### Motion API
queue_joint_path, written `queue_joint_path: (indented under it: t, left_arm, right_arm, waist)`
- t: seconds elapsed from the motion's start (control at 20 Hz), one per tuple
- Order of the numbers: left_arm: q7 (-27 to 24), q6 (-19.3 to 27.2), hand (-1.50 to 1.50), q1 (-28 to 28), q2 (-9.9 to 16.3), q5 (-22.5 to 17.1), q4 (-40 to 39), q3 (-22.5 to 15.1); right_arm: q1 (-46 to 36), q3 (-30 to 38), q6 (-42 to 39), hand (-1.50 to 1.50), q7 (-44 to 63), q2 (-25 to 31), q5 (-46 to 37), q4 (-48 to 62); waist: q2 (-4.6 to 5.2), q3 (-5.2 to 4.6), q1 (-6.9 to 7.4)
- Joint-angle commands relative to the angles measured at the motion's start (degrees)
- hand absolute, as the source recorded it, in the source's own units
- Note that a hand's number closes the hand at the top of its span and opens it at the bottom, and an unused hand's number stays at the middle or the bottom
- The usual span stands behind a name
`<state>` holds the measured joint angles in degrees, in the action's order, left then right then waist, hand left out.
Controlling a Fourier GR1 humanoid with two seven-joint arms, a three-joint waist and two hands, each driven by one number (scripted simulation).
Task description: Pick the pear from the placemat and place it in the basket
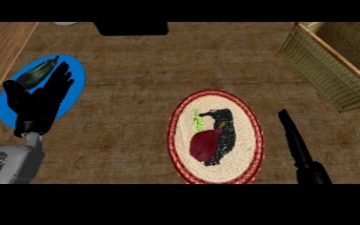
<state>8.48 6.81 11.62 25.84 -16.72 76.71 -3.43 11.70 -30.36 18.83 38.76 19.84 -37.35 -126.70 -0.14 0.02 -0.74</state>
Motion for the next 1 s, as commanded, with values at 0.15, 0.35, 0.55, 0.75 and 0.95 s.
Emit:
queue_joint_path:
  t: [0.15, 0.35, 0.55, 0.75, 0.95]
  left_arm:
    - [0.1, -0.2, 0.0, 1.1, -2.1, 2.0, 0.2, -0.1]
    - [1.6, -3.3, 0.0, 0.3, -0.1, 2.0, 1.4, 2.8]
    - [2.7, -3.0, 0.0, -3.2, -1.8, 3.7, 5.2, 2.7]
    - [2.7, -3.0, 0.0, -1.1, -4.1, 5.3, 2.7, 3.8]
    - [2.5, -3.7, 0.0, 1.9, -6.0, 7.5, 0.4, 5.1]
  right_arm:
    - [-6.1, 0.7, 10.9, -1.5, -12.2, -10.0, 0.0, 18.0]
    - [-4.2, 3.5, 11.0, -1.5, -17.0, -9.0, 3.3, 23.0]
    - [-9.6, 2.9, 6.5, -1.5, -12.0, -12.9, 0.2, 27.6]
    - [-8.5, 4.1, 5.5, -1.5, -15.1, -13.0, 1.7, 31.7]
    - [-9.1, 3.8, 3.6, -1.5, -14.1, -14.9, -0.6, 31.8]
  waist:
    - [0.26, 0.03, 1.08]
    - [0.16, 0.01, 0.8]
    - [0.12, -0.01, 1.04]
    - [0.14, -0.01, 0.7]
    - [0.13, -0.02, 0.61]
